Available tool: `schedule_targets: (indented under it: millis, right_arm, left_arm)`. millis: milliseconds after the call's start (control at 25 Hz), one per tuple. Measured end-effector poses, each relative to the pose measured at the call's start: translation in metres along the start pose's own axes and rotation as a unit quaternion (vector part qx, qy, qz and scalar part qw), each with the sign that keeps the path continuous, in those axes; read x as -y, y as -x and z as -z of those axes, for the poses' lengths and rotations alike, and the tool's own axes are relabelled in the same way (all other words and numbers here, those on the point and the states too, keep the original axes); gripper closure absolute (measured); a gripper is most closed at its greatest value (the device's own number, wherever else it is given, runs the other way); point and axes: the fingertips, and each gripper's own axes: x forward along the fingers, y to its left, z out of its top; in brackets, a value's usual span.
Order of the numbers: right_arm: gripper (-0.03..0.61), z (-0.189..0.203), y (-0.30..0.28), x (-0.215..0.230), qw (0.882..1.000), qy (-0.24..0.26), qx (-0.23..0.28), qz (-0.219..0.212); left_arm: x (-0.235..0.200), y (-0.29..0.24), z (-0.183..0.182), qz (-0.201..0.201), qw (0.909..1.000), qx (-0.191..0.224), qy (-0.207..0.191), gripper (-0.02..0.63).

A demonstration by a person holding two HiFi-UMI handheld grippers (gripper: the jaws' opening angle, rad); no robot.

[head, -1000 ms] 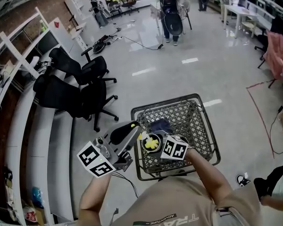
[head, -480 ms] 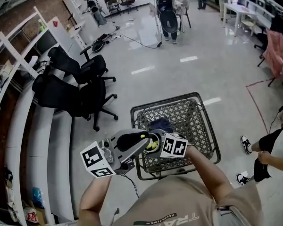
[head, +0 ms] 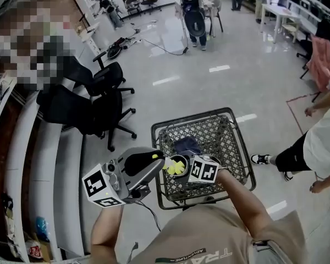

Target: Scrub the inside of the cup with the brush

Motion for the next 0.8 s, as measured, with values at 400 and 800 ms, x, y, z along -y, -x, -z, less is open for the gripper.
schedule_targets:
  millis: [400, 800]
  right_arm:
    - [0.195, -0.014, 0.019, -0.007, 0.999, 0.0, 0.041, -0.014]
    - [0.195, -0.037, 0.032, -0.006, 0.996, -0.005, 0.088, -0.016]
  left_arm:
    - [-0.001, 0.003, -0.017, 0.014, 0.9993, 0.029, -0.022, 0.561]
    - [-0.012, 0.02, 0.024, 0.025, 0.9997, 0.001, 0.004, 0.561]
